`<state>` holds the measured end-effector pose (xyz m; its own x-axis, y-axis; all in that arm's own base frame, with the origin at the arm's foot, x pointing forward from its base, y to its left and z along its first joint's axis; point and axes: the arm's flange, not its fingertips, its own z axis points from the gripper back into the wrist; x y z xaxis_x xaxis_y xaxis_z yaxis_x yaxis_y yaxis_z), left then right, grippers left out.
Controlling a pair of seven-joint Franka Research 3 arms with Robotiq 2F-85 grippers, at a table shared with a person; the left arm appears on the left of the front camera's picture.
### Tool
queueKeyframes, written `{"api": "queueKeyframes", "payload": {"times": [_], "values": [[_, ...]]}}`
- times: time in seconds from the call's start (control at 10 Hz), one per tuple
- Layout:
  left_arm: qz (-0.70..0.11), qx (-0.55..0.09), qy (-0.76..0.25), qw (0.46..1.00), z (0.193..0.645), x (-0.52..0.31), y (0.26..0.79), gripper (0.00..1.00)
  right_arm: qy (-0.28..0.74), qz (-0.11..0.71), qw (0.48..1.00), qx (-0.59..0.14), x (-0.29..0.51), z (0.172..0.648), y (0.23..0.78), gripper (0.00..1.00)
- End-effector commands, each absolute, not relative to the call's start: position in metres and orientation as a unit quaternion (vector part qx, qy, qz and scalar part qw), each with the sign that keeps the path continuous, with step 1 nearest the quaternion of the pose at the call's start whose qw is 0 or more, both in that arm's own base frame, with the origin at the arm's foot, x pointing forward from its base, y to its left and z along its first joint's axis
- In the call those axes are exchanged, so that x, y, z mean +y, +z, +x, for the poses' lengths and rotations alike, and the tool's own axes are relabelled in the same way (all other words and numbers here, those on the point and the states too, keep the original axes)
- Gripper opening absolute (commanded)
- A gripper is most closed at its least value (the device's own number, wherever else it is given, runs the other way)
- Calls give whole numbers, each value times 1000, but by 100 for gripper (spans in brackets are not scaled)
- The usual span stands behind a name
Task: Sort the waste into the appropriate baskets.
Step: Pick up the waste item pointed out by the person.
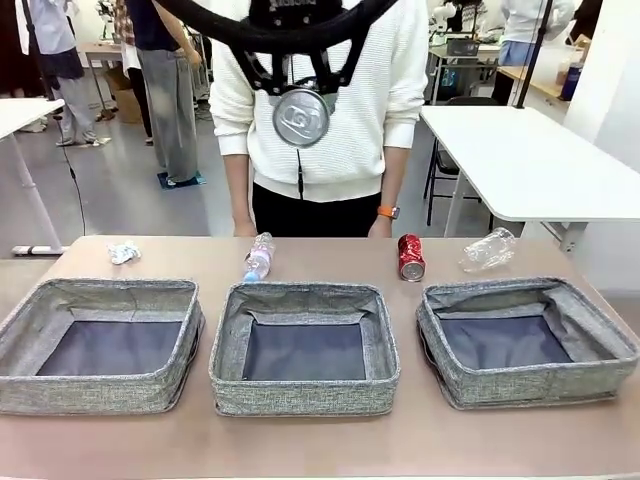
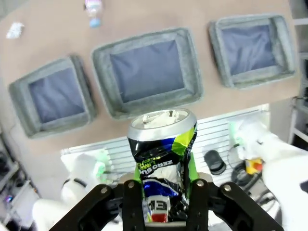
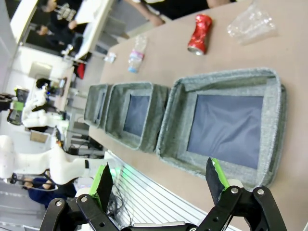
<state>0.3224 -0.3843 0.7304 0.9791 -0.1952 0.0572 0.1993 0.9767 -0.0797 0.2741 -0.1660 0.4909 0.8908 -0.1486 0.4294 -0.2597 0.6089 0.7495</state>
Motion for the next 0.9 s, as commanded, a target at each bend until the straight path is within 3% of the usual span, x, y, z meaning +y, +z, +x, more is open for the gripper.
{"api": "queueKeyframes", "payload": {"times": [0.0, 0.3, 0.4, 0.8], "values": [[12, 11, -64, 998, 338, -401, 753, 37, 41, 445, 861, -243, -165, 276, 492, 100], [11, -18, -56, 998, 348, -409, 780, 37, 41, 445, 861, -243, -165, 276, 492, 100], [7, 3, -72, 997, 338, -386, 744, 37, 41, 445, 861, -243, -165, 276, 492, 100], [7, 3, -72, 997, 338, -386, 744, 37, 41, 445, 861, -243, -165, 276, 492, 100]]}}
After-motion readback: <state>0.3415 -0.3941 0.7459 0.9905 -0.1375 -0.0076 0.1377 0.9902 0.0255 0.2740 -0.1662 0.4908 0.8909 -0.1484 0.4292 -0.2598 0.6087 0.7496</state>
